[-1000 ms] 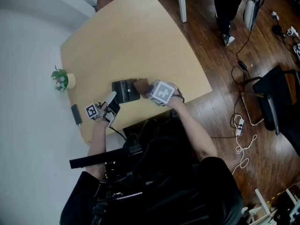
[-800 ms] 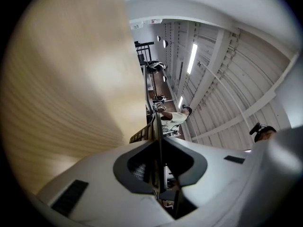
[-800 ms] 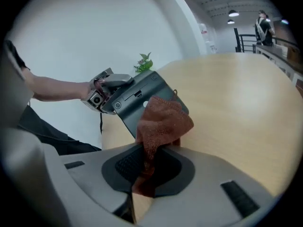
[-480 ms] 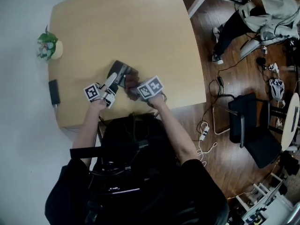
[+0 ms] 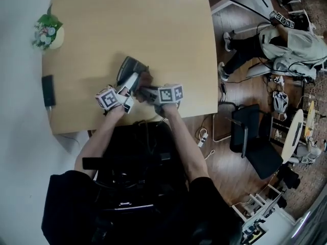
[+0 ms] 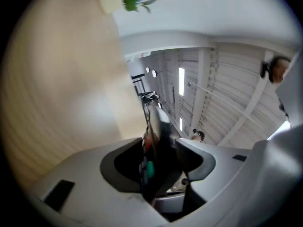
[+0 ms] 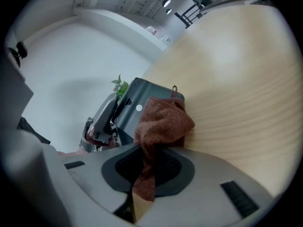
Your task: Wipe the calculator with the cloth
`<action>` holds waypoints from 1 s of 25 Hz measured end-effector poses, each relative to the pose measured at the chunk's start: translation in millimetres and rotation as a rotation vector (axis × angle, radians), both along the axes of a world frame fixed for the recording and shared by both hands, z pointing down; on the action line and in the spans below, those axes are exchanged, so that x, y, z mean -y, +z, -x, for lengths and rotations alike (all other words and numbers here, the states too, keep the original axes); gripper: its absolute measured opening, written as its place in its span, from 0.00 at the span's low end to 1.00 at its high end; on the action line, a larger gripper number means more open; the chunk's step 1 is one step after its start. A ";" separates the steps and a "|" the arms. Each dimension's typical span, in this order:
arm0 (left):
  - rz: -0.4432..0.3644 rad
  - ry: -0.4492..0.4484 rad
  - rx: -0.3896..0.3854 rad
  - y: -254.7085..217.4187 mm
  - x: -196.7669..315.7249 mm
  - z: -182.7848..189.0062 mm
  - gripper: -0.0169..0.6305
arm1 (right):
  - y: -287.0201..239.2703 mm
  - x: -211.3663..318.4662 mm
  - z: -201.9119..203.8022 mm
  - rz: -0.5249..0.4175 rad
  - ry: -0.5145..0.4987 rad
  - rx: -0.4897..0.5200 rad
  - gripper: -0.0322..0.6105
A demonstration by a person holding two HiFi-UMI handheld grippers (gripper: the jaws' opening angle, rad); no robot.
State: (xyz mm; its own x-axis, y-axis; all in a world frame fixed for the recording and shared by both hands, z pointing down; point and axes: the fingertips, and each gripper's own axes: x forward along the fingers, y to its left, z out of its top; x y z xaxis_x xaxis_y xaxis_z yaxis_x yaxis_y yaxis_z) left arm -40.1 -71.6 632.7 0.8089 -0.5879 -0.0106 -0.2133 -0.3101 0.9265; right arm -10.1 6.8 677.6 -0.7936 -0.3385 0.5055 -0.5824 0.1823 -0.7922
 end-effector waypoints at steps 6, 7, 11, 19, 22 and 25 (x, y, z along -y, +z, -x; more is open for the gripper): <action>-0.121 0.069 0.235 -7.6 -2.2 -17.5 0.40 | -2.7 -1.4 -2.8 0.032 0.027 0.080 0.13; -0.146 0.101 0.324 -2.1 -1.8 -20.8 0.36 | -2.8 -0.5 -1.4 0.033 0.023 0.095 0.13; -0.196 0.169 0.550 15.9 1.9 -20.8 0.25 | -3.4 -3.7 9.6 0.032 -0.047 0.120 0.13; -0.319 0.384 0.694 -22.4 -1.0 -16.1 0.24 | -117.1 11.0 -54.8 -0.276 -0.166 -0.177 0.13; -0.425 0.521 0.820 -47.9 -17.3 -29.9 0.24 | -209.8 36.4 -15.5 -0.542 -0.308 -0.197 0.13; -0.533 0.575 0.908 -81.4 -30.8 -47.5 0.24 | -253.2 39.9 26.1 -0.686 -0.457 -0.248 0.13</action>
